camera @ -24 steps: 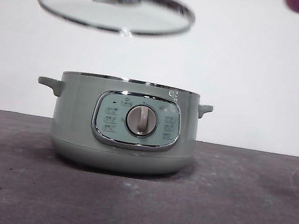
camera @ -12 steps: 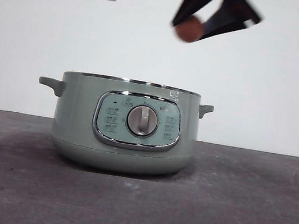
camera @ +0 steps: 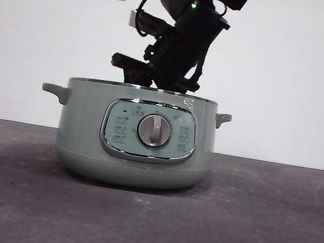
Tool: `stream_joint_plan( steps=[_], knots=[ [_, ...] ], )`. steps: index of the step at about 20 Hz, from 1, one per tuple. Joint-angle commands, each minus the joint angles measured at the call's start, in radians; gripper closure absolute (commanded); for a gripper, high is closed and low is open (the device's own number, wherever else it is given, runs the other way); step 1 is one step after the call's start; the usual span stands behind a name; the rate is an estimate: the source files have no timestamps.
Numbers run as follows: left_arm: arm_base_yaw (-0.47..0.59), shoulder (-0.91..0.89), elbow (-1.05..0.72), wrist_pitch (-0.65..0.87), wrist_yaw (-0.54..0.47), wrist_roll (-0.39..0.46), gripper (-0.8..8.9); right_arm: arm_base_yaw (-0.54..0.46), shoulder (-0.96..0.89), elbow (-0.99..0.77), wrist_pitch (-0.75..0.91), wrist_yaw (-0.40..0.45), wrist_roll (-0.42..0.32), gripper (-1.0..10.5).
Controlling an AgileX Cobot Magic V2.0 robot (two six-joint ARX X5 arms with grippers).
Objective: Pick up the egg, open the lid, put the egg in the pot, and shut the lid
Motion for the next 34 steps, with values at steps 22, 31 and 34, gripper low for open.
stream_joint_plan(
  steps=[22, 31, 34],
  knots=[
    [0.002, 0.054, 0.02, 0.106, 0.015, 0.004, 8.22, -0.037, -0.39, 0.027, -0.229, 0.145, 0.069, 5.3],
    [-0.001, 0.38, 0.02, 0.369, 0.112, 0.012, 8.22, -0.051, -0.852, 0.027, -0.362, 0.143, 0.091, 5.3],
    [-0.001, 0.468, 0.02, 0.436, 0.112, 0.012, 8.22, -0.051, -0.933, 0.027, -0.399, 0.142, 0.095, 5.3]
  ],
)
